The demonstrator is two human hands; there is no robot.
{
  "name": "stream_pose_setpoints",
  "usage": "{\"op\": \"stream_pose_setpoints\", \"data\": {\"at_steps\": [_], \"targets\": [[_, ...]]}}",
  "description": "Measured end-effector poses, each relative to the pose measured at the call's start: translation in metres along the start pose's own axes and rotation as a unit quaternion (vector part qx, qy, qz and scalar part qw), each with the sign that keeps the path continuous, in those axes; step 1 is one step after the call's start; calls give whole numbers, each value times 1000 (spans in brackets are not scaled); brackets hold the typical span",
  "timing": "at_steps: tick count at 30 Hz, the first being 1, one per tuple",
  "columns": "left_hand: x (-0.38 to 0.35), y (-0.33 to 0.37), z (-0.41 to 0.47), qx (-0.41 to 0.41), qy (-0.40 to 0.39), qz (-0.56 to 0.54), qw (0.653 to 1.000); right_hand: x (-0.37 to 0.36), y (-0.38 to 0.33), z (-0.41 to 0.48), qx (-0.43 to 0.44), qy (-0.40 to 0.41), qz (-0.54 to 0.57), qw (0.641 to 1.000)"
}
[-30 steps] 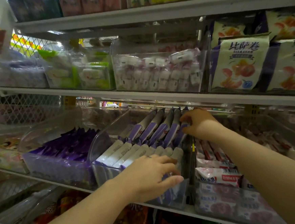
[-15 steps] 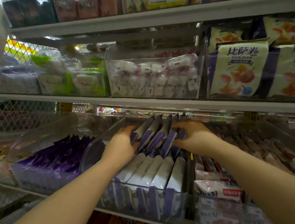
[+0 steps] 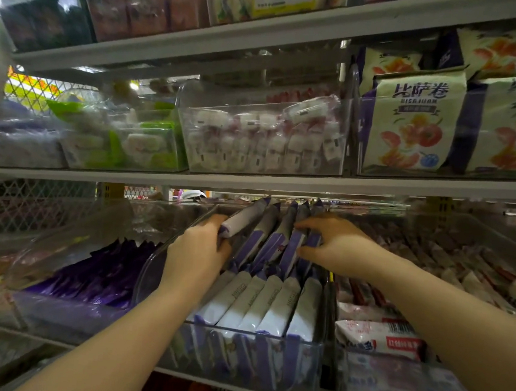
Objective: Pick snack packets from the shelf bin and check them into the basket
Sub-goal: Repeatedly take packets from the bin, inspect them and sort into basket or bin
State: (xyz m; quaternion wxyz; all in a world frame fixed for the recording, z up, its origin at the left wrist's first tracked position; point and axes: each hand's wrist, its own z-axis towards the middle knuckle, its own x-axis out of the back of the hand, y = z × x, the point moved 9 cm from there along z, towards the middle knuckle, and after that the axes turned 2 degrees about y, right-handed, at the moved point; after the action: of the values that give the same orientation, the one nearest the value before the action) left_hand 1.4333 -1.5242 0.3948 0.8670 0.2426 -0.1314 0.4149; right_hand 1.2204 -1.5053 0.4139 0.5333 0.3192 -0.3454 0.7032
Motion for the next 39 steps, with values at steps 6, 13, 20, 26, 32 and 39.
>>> {"op": "stream_pose_setpoints", "data": {"at_steps": [6, 13, 20, 26, 32, 39], "targets": [[46, 0, -34, -55, 45, -10, 997, 17, -20, -19, 11, 16, 37, 999], [96, 1, -81, -93, 74, -64, 991, 17, -119, -67, 80, 66, 328, 939], [139, 2, -148, -200, 51, 2, 979, -69, -179, -101, -75, -51, 669, 737], [142, -63, -206, -113, -93, -60, 987, -150, -227, -128, -90, -132, 666, 729], [151, -178, -260, 307, 4, -254, 917, -230, -273, -174, -68, -249, 699, 667], [124, -226, -326, 465, 12, -392, 794, -312, -307, -211, -45, -296, 705, 643]]}}
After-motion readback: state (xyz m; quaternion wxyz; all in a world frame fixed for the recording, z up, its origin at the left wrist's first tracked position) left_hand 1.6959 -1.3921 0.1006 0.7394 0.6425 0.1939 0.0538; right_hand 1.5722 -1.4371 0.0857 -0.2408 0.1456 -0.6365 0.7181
